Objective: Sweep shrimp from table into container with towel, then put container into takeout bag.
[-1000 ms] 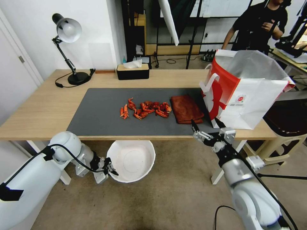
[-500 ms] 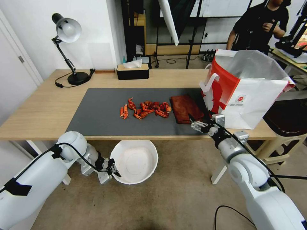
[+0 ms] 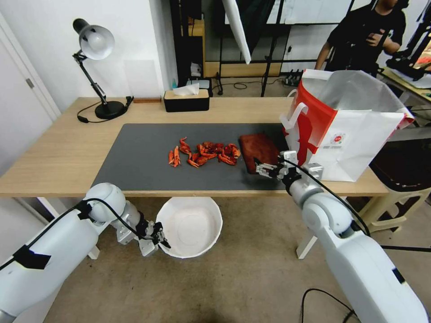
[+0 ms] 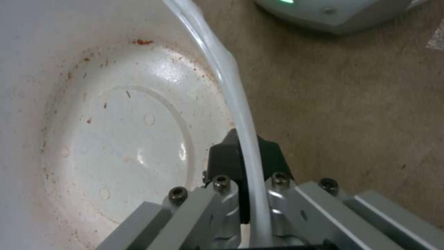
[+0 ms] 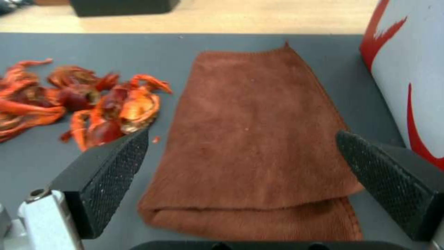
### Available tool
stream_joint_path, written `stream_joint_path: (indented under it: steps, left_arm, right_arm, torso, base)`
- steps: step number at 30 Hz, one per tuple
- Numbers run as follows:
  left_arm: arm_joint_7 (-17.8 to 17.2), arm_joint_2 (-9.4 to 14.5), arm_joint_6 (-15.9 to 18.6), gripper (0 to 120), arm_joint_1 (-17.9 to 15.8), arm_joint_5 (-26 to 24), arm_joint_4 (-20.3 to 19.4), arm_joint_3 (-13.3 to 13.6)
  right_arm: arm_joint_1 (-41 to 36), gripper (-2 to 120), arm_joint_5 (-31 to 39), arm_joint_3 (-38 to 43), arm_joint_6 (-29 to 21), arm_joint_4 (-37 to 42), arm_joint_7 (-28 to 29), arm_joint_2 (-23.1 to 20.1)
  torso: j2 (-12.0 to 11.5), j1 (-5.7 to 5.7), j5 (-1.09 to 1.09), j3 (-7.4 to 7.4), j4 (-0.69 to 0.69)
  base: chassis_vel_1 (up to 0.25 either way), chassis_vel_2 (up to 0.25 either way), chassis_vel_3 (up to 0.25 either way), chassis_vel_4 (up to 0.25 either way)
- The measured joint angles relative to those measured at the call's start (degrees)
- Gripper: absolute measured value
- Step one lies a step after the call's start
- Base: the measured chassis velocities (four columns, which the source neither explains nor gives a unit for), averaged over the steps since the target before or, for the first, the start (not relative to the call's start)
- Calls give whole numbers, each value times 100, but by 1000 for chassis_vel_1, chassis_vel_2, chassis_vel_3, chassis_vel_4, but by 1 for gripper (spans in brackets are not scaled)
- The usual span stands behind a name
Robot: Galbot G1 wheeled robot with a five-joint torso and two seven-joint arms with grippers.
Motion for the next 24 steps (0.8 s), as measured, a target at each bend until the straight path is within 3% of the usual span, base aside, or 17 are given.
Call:
stream_joint_path:
  steps: [10,24]
  left_arm:
    - [-9,-4,-13,0,3,5,48,27]
    - [-14,-30,-27,0,-42,4,62,72]
  right_arm:
    - [619,100,405,-285,-410,-506,736,95]
    - [893,98,875,-321,-658,-852,876,206]
  torso:
    - [0,0,0,-1,0]
    - [0,0,0,0,0]
  base:
    - [0,0,0,0]
    - [0,0,0,0]
